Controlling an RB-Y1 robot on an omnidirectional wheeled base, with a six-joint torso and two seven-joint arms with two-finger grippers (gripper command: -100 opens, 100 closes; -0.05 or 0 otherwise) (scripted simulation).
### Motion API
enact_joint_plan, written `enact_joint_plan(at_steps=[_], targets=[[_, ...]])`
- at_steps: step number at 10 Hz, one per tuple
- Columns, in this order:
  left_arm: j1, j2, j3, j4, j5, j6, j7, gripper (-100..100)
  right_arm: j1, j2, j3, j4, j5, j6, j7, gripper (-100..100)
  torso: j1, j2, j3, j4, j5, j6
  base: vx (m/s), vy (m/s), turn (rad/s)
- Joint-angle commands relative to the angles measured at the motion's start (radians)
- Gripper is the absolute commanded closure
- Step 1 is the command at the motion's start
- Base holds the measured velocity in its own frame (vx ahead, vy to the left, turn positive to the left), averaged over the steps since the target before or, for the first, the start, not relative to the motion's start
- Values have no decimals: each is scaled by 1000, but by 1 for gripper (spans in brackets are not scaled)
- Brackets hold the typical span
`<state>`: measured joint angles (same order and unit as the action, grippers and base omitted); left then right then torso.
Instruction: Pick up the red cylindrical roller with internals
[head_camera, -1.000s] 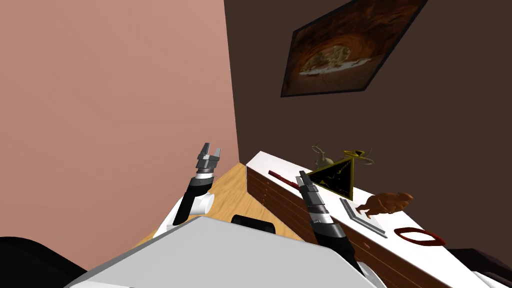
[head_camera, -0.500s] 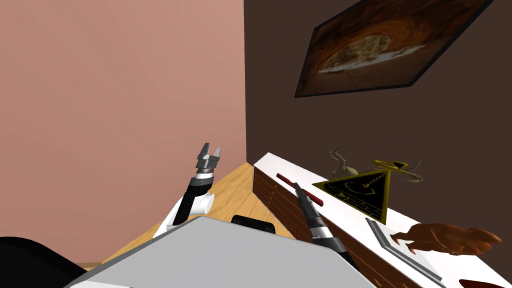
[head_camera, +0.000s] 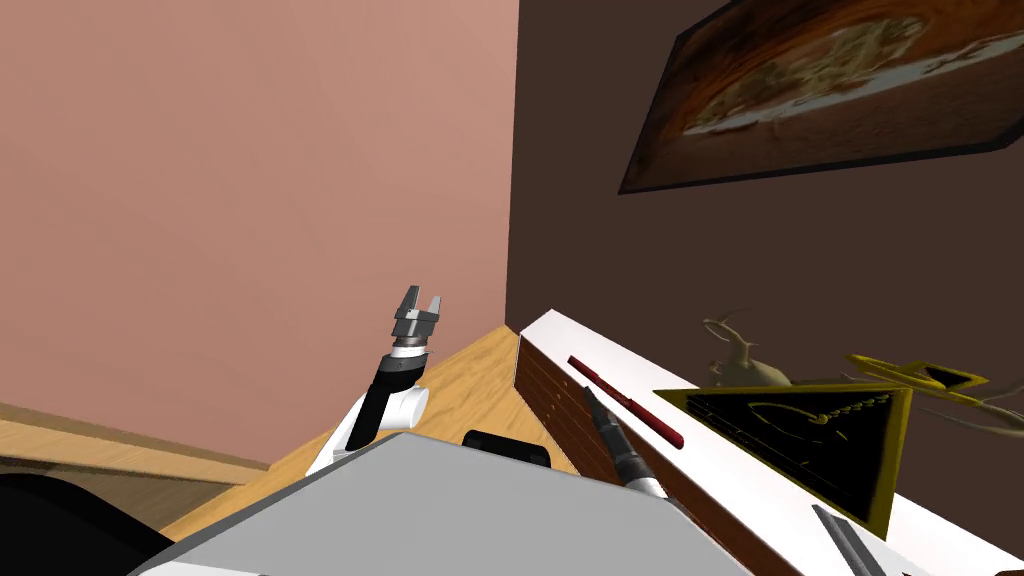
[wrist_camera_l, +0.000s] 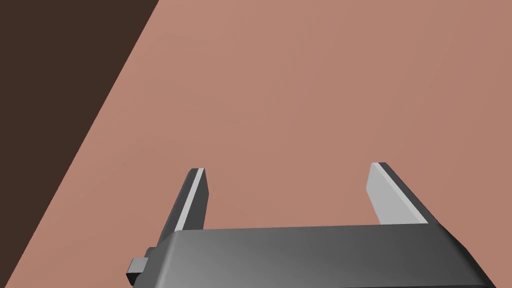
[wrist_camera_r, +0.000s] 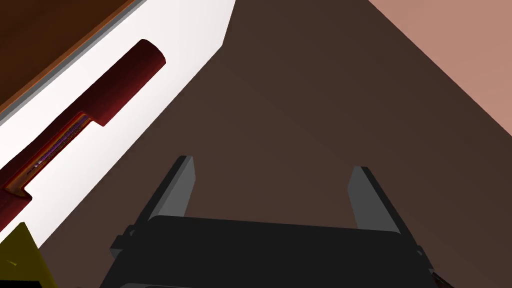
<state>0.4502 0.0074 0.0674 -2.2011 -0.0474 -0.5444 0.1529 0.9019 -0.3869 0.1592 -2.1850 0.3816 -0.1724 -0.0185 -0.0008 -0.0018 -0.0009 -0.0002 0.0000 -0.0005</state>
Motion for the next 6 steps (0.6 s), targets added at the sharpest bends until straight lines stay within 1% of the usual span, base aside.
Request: enact_joint_plan(at_steps=[1, 3, 4, 5, 6], targets=[[0, 0, 0, 0, 0, 0, 0, 0, 28, -4, 3, 16, 18, 9, 10, -100, 0, 0, 0, 0, 0, 0, 31, 6, 144], [0, 0, 0, 0, 0, 0, 0, 0, 100, -46, 16, 58, 79, 80, 32, -100, 0, 0, 0, 0, 0, 0, 49, 15, 345], [0, 0, 0, 0, 0, 0, 0, 0, 106, -46, 16, 58, 87, 82, 32, -100, -1, -1, 0, 0, 0, 1, 52, -5, 211], [0, 0, 0, 0, 0, 0, 0, 0, 147, -67, 21, 81, 122, 120, 42, -100, -1, -1, -1, 0, 0, 1, 50, 6, 431], [0, 0, 0, 0, 0, 0, 0, 0, 184, -89, 26, 106, 157, 144, 53, -100, -1, -1, 0, 0, 0, 0, 78, 3, 481]])
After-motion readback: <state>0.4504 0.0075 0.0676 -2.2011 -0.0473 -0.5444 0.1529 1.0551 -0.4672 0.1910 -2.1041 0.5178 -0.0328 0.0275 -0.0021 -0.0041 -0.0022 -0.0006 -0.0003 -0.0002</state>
